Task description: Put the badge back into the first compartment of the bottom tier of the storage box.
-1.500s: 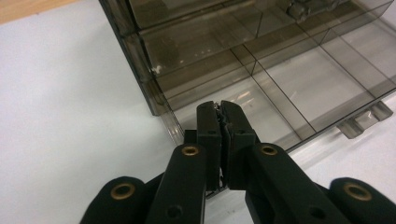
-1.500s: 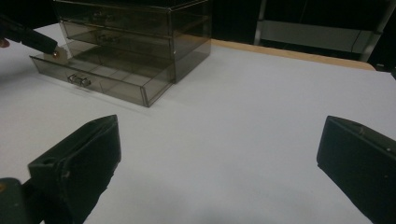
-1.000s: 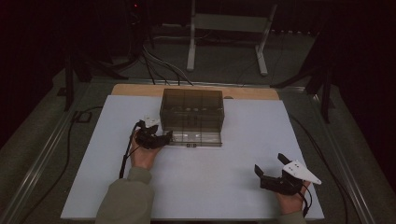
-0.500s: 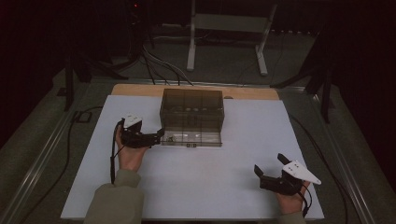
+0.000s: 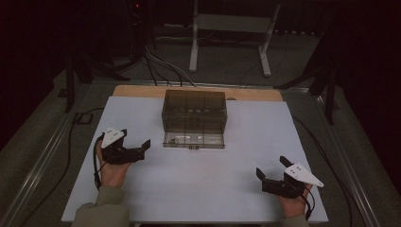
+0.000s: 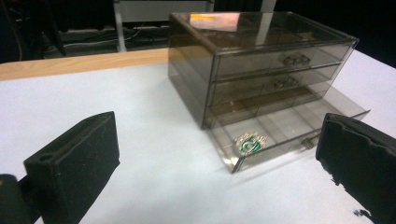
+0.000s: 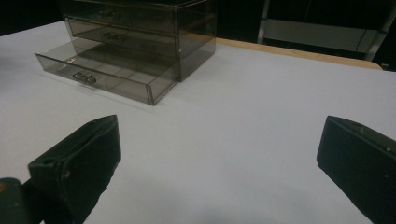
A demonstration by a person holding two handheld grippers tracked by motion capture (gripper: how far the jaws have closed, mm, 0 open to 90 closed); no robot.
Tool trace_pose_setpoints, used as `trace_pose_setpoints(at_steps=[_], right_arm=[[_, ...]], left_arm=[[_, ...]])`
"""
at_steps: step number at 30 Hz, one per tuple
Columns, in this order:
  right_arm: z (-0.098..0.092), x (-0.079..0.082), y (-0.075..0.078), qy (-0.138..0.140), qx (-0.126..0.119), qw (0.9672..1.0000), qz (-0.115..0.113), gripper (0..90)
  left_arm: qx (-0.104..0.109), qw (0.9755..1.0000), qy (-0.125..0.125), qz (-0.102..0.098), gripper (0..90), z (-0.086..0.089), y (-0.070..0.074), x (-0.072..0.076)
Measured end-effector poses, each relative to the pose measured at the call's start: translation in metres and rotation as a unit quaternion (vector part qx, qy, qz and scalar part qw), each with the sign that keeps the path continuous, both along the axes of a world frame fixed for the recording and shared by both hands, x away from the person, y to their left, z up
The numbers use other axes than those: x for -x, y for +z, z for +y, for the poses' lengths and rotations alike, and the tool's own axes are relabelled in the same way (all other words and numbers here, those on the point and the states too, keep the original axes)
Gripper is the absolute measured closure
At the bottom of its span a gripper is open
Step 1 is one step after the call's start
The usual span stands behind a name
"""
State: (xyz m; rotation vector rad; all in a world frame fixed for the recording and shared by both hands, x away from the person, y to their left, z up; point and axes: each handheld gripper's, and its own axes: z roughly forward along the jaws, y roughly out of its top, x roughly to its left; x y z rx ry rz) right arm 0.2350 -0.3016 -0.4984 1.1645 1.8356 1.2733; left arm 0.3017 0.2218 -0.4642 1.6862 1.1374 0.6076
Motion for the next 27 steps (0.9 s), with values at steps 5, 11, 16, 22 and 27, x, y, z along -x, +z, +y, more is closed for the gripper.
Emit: trace_pose_setpoints(at_steps=[5,11,16,22,27], right_arm=[[0.002,0.000,-0.001,0.002,0.000,1.0000,0.002,0.0],[0.002,0.000,-0.001,0.004,-0.003,1.0000,0.004,0.0],[0.005,0.000,-0.002,0.011,-0.006,0.9999,0.006,0.0],[0.006,0.001,-0.002,0.014,-0.008,0.9998,0.007,0.0],[0.006,0.000,-0.001,0.015,-0.009,0.9998,0.007,0.0]], left_arm=[[-0.005,1.0000,-0.007,-0.003,0.4,0.009,-0.009,0.011],[-0.011,0.9997,-0.003,-0.020,0.5,0.015,-0.013,0.023],[-0.023,0.9992,0.011,-0.031,0.5,0.019,-0.020,0.034],[-0.032,0.9982,0.034,-0.037,0.5,0.030,-0.033,0.049],[-0.032,0.9975,0.043,-0.046,0.5,0.035,-0.036,0.056]])
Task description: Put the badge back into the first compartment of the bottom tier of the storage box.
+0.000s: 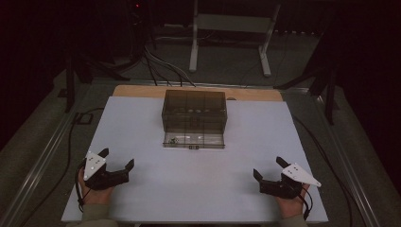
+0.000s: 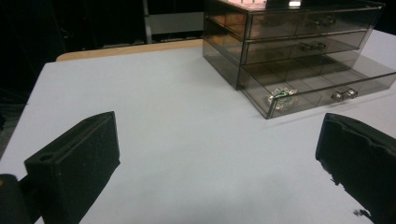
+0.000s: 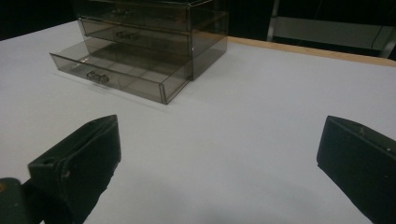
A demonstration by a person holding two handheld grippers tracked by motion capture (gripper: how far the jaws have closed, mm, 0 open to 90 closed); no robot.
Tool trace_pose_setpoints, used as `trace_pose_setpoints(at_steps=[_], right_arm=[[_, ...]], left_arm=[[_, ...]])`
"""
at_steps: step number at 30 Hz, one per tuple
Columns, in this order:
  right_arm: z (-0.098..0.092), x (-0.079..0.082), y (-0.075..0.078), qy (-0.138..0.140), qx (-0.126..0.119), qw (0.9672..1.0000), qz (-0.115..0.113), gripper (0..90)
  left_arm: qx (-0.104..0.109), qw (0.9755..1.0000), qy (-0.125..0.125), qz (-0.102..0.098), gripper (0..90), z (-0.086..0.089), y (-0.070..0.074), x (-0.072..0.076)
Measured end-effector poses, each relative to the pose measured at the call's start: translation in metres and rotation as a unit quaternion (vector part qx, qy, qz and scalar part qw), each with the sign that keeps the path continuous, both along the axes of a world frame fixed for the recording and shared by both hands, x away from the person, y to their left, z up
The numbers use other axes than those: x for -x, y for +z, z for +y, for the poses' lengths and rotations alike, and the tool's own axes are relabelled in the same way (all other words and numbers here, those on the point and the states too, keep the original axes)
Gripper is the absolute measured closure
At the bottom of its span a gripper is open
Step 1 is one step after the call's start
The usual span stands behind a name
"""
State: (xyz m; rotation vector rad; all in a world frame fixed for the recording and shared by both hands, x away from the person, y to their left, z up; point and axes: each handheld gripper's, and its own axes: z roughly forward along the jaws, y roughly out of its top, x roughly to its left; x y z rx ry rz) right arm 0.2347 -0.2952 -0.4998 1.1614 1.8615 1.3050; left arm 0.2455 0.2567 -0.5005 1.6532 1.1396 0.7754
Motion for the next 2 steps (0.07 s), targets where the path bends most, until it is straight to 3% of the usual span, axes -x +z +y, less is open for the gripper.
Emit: trace_pose_setpoints(at_steps=[2], right_arm=[[0.0004,-0.0003,-0.0002,0.001,0.001,1.0000,0.000,0.0]], left_arm=[[0.000,1.0000,0.000,0.000,0.5,0.0000,0.0000,0.0000]])
